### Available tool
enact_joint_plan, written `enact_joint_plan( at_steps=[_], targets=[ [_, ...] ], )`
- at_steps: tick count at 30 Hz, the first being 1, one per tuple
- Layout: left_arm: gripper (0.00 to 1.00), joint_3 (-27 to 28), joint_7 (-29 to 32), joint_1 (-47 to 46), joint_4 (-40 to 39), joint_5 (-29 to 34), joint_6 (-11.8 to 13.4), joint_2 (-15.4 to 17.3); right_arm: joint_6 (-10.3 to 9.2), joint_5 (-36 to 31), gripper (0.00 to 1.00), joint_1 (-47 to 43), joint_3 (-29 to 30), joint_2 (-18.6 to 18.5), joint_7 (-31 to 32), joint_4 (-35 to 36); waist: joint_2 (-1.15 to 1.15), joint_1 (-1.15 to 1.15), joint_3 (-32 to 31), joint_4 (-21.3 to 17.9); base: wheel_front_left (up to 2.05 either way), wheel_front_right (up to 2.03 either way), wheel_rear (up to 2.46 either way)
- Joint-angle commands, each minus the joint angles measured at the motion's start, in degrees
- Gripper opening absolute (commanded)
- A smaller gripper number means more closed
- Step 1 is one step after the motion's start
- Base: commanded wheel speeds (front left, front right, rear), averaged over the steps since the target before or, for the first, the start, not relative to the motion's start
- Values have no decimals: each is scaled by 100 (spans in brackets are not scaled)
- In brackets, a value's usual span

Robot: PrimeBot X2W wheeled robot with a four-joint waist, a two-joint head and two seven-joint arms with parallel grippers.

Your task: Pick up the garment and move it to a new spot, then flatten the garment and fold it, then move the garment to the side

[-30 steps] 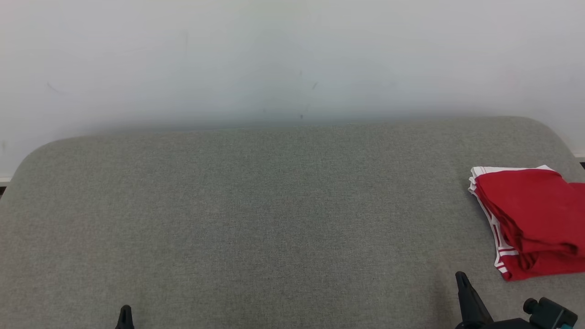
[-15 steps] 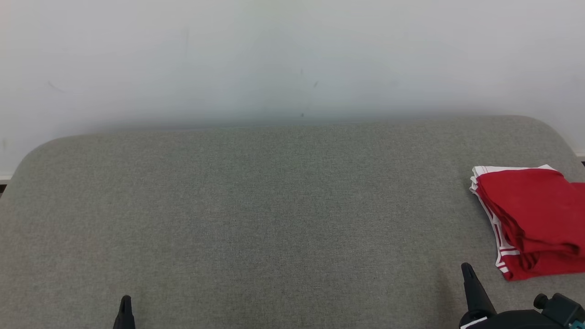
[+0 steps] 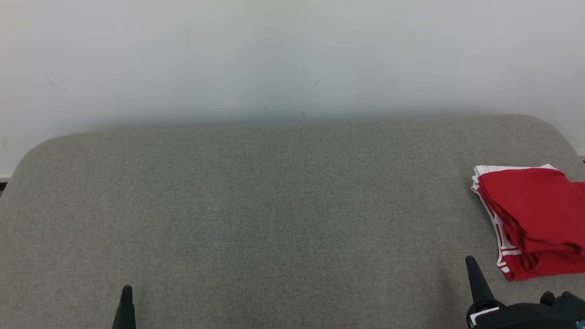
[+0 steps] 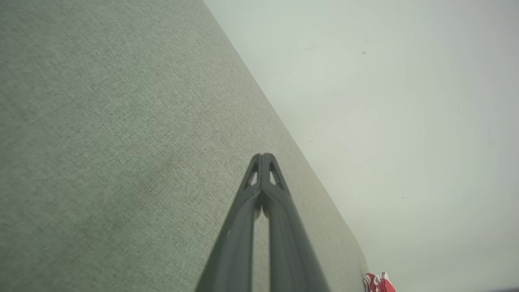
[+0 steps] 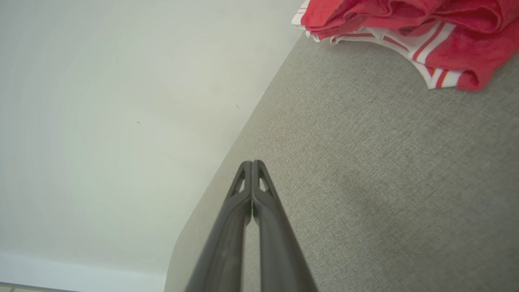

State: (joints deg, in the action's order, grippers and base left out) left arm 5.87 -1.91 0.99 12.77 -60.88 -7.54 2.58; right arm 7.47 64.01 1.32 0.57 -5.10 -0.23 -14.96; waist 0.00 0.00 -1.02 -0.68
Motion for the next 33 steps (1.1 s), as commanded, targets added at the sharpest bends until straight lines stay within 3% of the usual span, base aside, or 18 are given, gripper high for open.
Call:
enact_joint_plan(
  at_steps=[1, 33],
  targets=[
    [0, 20, 41, -120, -28, -175, 4, 37, 2, 142, 0, 139, 44, 10, 26, 69, 0, 0, 2, 2, 0, 0, 0],
    [0, 50, 486, -479, 54, -1798, 6, 44, 3, 1624, 0, 348, 343, 121, 377, 90, 0, 0, 58, 33, 0, 0, 0]
  ],
)
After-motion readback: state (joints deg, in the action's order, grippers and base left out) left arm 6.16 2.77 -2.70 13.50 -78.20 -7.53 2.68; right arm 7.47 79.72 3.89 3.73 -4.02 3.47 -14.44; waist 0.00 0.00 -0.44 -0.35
